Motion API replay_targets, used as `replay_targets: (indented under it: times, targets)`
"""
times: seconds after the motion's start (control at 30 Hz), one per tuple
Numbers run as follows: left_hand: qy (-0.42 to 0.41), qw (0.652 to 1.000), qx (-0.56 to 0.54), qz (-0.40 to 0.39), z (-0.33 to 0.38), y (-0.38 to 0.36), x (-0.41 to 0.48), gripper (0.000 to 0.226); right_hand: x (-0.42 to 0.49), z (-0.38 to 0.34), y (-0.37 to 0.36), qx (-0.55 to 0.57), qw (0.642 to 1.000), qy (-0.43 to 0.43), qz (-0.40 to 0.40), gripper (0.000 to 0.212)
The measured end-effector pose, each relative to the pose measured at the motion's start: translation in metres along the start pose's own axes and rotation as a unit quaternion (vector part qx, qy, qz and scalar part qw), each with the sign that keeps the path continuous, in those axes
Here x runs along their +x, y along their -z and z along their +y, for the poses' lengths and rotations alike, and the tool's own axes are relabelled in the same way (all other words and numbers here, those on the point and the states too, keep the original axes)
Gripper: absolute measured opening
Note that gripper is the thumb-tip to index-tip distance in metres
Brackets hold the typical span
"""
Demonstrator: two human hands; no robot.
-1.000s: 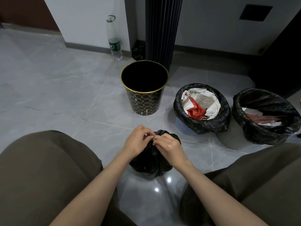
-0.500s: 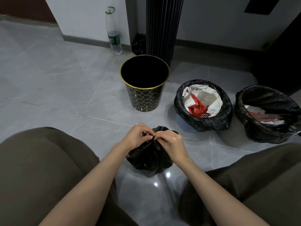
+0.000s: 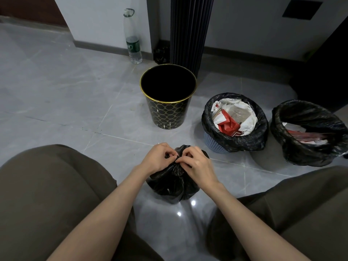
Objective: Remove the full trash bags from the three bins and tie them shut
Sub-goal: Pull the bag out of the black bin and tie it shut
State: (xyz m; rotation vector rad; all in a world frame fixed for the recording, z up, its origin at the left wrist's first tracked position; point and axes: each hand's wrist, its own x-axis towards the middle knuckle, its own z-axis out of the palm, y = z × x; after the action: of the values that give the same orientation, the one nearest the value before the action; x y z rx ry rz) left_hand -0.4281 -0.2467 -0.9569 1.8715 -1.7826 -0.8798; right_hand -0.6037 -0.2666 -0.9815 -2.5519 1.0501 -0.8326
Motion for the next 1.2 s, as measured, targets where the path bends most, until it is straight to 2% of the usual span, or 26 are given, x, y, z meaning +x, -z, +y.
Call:
replay_targets:
  times: [0.13, 0.3, 0.33, 0.47, 0.57, 1.0, 1.2]
  targets:
    - [0.02, 1.0, 0.016, 0.002, 0.001, 0.0, -0.001, 0.012, 0.0, 0.001, 0.004, 0.028, 0.999, -0.031, -0.004, 0.009]
    - [0.07, 0.996, 0.048, 0.004, 0.003, 0.004, 0.0, 0.015, -0.004, 0.003, 0.007, 0.096, 0.982, -0.16, -0.016, 0.006]
    - [0.082, 0.995, 0.05, 0.005, 0.004, 0.004, 0.0, 0.015, -0.004, 0.004, 0.007, 0.122, 0.973, -0.195, -0.013, 0.003]
    - [0.116, 0.992, 0.054, 0.015, 0.007, 0.005, -0.001, 0.016, 0.001, 0.002, 0.011, 0.245, 0.908, -0.338, -0.02, 0.022]
    - [0.126, 0.99, 0.058, 0.018, 0.008, 0.008, -0.003, 0.017, 0.004, 0.003, 0.015, 0.232, 0.888, -0.394, -0.045, 0.029]
    - [0.138, 0.987, 0.077, 0.027, 0.013, 0.013, -0.01, 0.017, 0.007, 0.004, 0.022, 0.137, 0.886, -0.439, -0.059, 0.02]
    - [0.135, 0.987, 0.086, 0.032, 0.014, 0.014, -0.012, 0.016, 0.008, 0.002, 0.023, 0.082, 0.893, -0.438, -0.055, 0.048]
